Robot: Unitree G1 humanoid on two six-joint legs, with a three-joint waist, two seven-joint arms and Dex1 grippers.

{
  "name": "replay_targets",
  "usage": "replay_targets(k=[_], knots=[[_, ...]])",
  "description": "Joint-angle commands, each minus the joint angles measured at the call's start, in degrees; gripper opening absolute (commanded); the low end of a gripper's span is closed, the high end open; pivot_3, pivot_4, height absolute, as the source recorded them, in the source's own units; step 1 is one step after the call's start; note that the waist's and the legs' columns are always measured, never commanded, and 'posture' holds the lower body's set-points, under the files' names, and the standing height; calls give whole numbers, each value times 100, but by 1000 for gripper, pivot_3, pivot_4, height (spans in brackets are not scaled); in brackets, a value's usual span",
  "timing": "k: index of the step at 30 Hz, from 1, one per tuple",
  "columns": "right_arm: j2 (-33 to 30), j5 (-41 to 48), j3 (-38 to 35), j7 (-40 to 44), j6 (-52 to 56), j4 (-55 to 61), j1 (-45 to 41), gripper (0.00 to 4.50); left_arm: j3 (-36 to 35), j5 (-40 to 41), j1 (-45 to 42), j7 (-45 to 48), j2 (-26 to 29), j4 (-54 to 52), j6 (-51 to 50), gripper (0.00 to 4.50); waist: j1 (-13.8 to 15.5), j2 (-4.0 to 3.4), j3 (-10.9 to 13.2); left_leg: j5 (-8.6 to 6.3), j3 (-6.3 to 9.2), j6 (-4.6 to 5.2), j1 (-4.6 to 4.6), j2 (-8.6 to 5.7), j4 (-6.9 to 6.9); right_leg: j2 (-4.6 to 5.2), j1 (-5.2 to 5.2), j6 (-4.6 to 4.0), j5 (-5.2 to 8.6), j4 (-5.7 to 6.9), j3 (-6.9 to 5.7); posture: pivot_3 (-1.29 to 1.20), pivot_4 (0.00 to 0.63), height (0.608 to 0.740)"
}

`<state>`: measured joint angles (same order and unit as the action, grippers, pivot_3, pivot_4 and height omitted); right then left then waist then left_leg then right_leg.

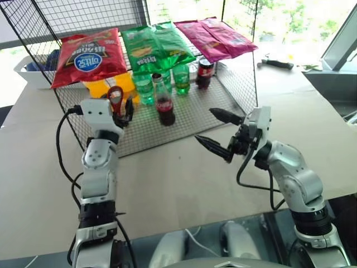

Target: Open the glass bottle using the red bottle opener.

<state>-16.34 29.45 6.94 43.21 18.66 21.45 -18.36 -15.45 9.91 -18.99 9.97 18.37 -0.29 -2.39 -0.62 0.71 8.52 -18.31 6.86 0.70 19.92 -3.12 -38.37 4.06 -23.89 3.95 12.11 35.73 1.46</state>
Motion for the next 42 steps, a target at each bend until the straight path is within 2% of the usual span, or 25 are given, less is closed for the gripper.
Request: replay_targets(k=[1,4,5,10,15,19,25,29,32,37,42], knots=[[41,41,-15,-52,-90,206,-90,4500,-86,198,74,107,5,-197,58,1488,-1,0,0,0,0,0,0,0,0,0,0,0,0,1,1,0,150,740],[48,27,-7,-56,-112,188,-84,4500,-164,456,200,139,-90,-367,1,171,3,0,0,0,0,0,0,1,0,0,0,0,0,1,1,0,150,740],[49,24,-5,-56,-119,182,-79,4500,-202,557,235,138,-136,-433,-30,35,7,0,0,0,1,0,0,1,0,0,0,0,0,1,1,0,150,740],[98,83,-22,-57,-114,182,-76,4500,-434,1191,443,94,-376,-834,-298,35,-1,1,-1,0,0,0,1,1,-1,3,0,0,0,1,2,0,150,740],[96,72,-14,-18,-115,166,-57,4500,-550,2242,553,334,-640,-1453,-543,35,2,2,0,0,0,0,1,4,-2,2,0,0,0,2,2,0,150,740],[102,51,4,13,-122,122,-53,4500,-467,3115,727,608,-795,-1924,-840,35,-1,2,0,0,-2,0,1,3,-2,2,0,0,0,2,3,0,150,740],[80,-7,4,-89,8,73,-55,4500,-114,3795,1167,879,-765,-2197,-1544,35,-8,1,0,0,-4,0,-1,3,-2,-2,0,0,0,3,4,0,150,740],[-29,177,21,-471,929,104,-68,4500,141,4463,1308,1102,-814,-2280,-2094,35,7,2,0,0,-4,0,-1,2,-2,-1,1,-1,0,3,4,0,150,740],[-160,595,37,-516,1796,220,-193,4500,365,5108,1293,1282,-850,-2341,-2566,35,-1,2,0,0,-3,0,0,0,-3,-1,2,-1,0,3,4,0,150,740],[-530,1012,200,-478,3066,313,-518,4500,640,5740,1162,1424,-899,-2356,-3046,35,-7,1,1,0,-5,1,0,1,-2,-2,1,-1,1,3,5,0,150,740],[-497,2351,-120,-489,4843,71,-1346,4500,956,6068,1202,1848,-718,-2317,-3556,35,-19,0,2,0,-8,1,-1,1,-2,-3,1,-2,1,3,8,0,150,740]])
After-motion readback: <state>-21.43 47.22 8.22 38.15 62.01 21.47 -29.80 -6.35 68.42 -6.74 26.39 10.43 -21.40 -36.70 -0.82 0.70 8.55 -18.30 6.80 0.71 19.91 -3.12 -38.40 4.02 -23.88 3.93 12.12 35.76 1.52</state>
